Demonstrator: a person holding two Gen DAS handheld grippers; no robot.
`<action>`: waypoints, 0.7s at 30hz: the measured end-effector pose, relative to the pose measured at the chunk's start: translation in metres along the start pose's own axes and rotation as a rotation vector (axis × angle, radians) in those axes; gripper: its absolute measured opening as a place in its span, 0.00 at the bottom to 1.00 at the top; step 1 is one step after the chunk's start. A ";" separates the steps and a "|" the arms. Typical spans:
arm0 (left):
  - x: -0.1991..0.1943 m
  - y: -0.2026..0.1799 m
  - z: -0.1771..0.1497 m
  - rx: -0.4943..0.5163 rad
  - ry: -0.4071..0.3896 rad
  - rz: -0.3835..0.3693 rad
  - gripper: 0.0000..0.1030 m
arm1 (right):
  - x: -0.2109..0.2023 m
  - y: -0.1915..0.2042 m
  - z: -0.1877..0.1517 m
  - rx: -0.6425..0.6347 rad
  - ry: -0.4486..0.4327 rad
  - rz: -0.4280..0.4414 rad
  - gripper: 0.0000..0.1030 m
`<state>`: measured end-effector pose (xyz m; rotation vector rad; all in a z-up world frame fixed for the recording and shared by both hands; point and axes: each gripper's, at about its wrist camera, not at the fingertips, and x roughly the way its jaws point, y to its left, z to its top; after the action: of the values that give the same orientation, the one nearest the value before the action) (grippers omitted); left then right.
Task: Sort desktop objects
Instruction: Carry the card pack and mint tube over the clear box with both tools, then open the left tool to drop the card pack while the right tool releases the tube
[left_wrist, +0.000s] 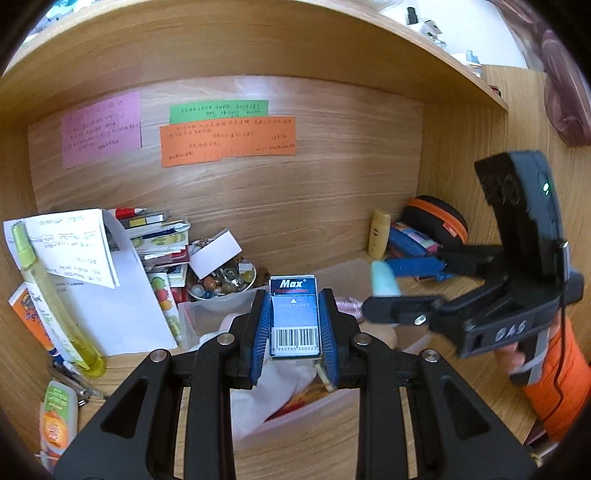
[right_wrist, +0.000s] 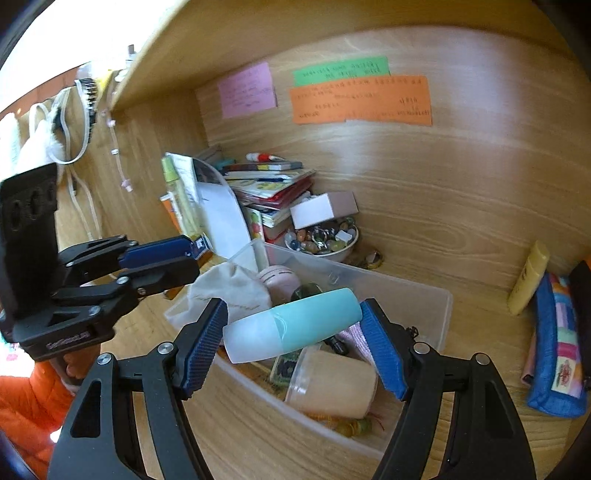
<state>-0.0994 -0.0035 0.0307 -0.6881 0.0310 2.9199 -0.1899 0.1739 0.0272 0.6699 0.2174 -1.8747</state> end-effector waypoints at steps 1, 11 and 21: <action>0.004 0.000 0.001 -0.006 0.001 0.000 0.26 | 0.006 -0.002 0.000 0.014 0.006 -0.010 0.69; 0.054 0.009 -0.006 -0.082 0.075 0.013 0.26 | 0.031 -0.011 -0.011 0.043 0.037 -0.176 0.69; 0.073 0.017 -0.019 -0.102 0.123 0.050 0.26 | 0.046 -0.011 -0.020 0.033 0.063 -0.251 0.69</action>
<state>-0.1582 -0.0120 -0.0196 -0.8957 -0.0899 2.9394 -0.2050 0.1501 -0.0162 0.7527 0.3235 -2.1020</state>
